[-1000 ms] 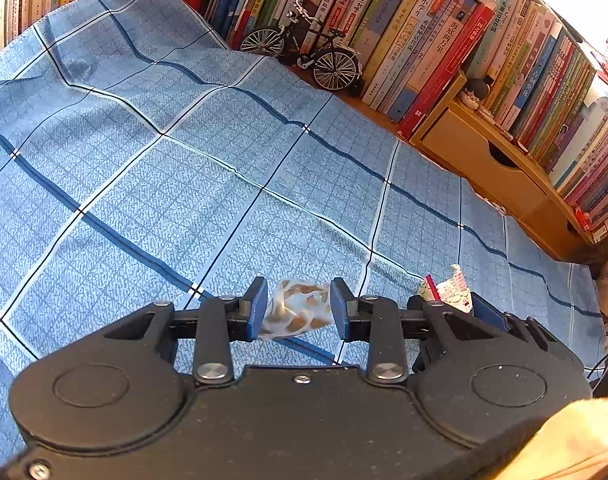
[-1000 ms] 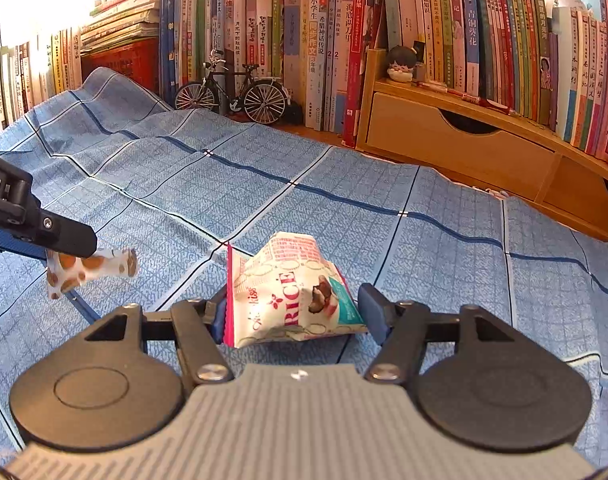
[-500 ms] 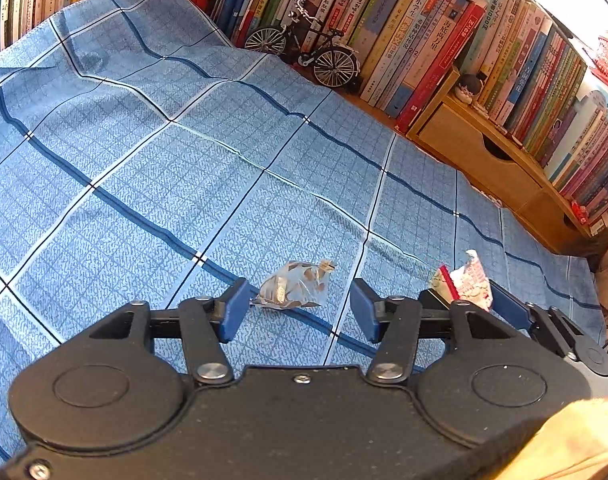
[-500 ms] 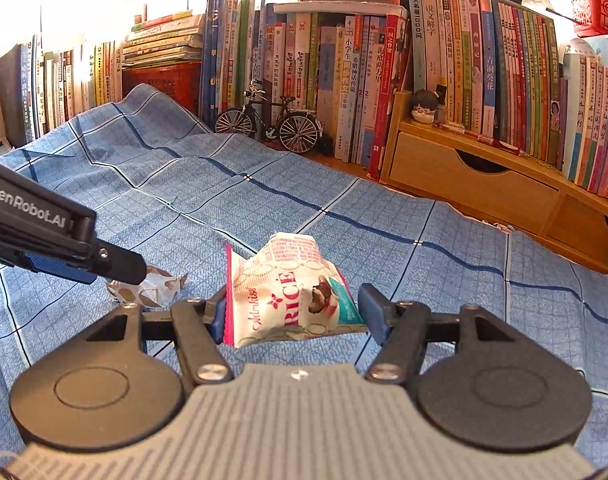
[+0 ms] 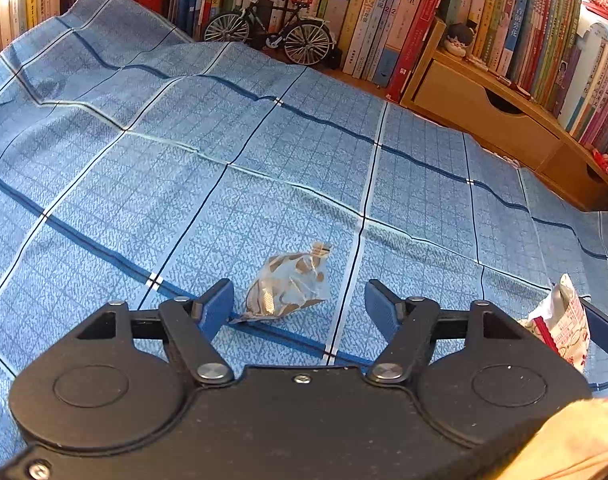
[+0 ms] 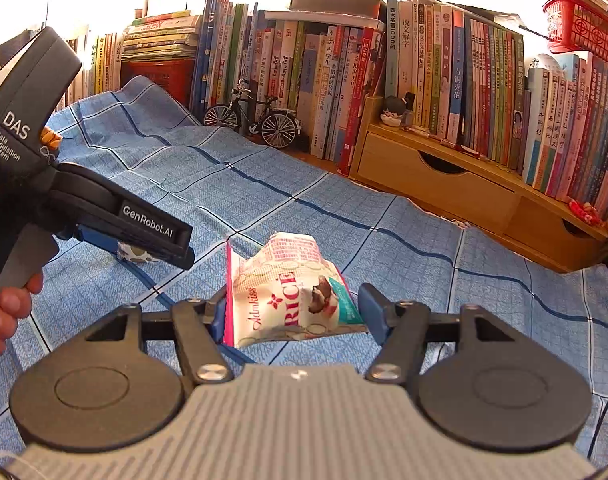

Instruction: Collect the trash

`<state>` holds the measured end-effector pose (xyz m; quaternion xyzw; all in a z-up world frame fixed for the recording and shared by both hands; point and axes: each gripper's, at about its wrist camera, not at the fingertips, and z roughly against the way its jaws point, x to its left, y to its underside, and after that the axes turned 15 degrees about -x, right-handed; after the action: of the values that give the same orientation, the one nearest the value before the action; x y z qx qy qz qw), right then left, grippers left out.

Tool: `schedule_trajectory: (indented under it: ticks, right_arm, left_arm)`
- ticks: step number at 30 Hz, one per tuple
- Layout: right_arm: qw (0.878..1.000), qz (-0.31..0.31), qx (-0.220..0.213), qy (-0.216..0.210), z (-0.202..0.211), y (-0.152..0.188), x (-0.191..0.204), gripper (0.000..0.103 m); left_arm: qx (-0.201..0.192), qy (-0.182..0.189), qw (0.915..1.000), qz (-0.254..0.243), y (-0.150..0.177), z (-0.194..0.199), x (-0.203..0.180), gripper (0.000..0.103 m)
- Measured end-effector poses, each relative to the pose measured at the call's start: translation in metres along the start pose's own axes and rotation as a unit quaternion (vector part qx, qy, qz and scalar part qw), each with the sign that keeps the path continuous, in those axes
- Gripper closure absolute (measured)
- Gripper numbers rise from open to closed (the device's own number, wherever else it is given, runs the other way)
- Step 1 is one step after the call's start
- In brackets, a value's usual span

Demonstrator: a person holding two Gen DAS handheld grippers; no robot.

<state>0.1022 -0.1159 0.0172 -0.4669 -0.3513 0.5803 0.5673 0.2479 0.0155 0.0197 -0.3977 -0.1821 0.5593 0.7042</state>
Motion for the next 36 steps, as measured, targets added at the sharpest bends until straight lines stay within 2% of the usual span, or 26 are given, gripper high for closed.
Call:
schedule_trajectory:
  ticks: [1,3,7,14,21,24,28,30,32,33,36]
  right_arm:
    - [1.000,0.001,0.001,0.002,0.001,0.001,-0.001,0.036]
    - [1.000,0.001,0.004,0.006,0.004,0.002,-0.003,0.036]
    - [1.000,0.002,0.002,0.008,0.005,0.000,-0.004,0.036]
    - [1.000,-0.002,-0.006,-0.012,0.000,-0.003,0.003,0.036]
    - [0.999,-0.002,-0.015,-0.035,-0.004,-0.007,0.014,0.036]
    - [0.999,0.000,-0.018,-0.042,-0.004,-0.007,0.019,0.036]
    - [0.999,0.006,-0.017,-0.047,0.001,-0.004,0.020,0.036]
    - [0.999,0.008,-0.015,-0.044,0.003,-0.003,0.019,0.036]
    - [0.999,0.008,-0.012,-0.039,0.003,-0.003,0.018,0.036]
    - [0.999,0.009,-0.011,-0.037,0.003,-0.004,0.017,0.036]
    - [0.999,0.011,-0.011,-0.032,0.005,-0.004,0.016,0.036]
  left_arm:
    - [-0.003,0.006,0.9999,-0.013,0.000,-0.001,-0.003,0.053]
    - [-0.006,0.000,0.9990,-0.045,0.002,0.000,-0.010,0.065]
    - [-0.016,0.009,0.9987,-0.048,0.007,0.006,-0.013,0.074]
    - [-0.033,0.010,0.9987,-0.038,0.000,0.023,-0.003,0.076]
    - [-0.042,0.005,0.9991,0.007,-0.007,0.039,0.020,0.076]
    - [-0.025,-0.007,0.9996,0.011,-0.005,0.033,0.023,0.057]
    - [-0.018,-0.018,0.9991,0.033,-0.001,0.023,0.026,0.056]
    - [-0.011,-0.014,0.9998,0.012,0.001,0.017,0.022,0.053]
    - [-0.005,-0.021,0.9995,-0.023,0.006,0.012,0.011,0.055]
    - [-0.008,-0.021,0.9992,-0.032,0.008,0.011,0.009,0.060]
    - [-0.017,-0.015,0.9993,-0.030,0.010,0.012,0.005,0.082]
